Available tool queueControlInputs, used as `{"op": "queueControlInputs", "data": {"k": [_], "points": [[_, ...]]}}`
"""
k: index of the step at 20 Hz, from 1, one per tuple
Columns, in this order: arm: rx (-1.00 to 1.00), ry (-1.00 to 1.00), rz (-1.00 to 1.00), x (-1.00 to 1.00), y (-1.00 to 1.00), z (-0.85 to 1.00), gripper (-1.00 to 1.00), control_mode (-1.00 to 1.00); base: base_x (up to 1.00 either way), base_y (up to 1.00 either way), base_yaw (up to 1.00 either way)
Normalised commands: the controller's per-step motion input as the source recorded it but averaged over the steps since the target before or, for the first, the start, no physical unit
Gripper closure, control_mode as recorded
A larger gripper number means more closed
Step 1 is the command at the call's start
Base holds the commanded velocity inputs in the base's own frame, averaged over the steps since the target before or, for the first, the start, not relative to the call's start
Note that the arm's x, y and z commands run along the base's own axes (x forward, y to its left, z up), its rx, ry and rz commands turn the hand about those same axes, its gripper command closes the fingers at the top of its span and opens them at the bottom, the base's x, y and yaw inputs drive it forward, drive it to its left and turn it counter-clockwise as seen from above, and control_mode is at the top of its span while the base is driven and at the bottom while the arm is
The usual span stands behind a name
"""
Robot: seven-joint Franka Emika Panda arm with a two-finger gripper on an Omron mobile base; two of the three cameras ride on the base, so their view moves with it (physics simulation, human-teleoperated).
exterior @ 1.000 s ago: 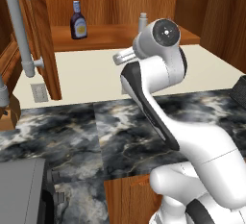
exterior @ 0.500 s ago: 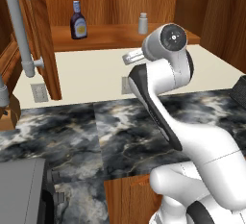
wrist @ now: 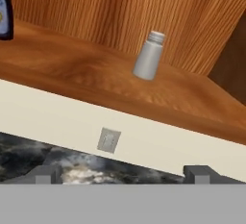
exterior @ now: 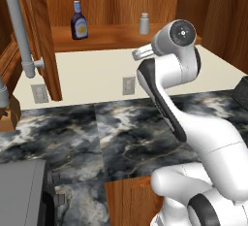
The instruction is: Move the condiment bottle and shaker from the cabinet to the dining counter.
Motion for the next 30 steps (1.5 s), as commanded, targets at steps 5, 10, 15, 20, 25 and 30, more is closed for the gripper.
{"op": "queueControlInputs", "data": {"k": [5,10,15,20,25,30], "points": [[0.07,0.0,0.0,0.46,-0.23,0.08,-1.0,-1.0,0.0,0.0,0.0],[0.11,0.0,-0.02,0.51,-0.05,0.17,-1.0,-1.0,0.0,0.0,0.0],[0.12,0.0,-0.03,0.4,-0.05,0.13,-1.0,-1.0,0.0,0.0,0.0],[0.09,0.0,-0.01,0.36,-0.16,0.05,-1.0,-1.0,0.0,0.0,0.0],[0.02,0.0,0.0,0.34,-0.04,0.0,-1.0,-1.0,0.0,0.0,0.0],[0.0,0.0,0.0,0.38,0.0,0.0,-1.0,-1.0,0.0,0.0,0.0]]}}
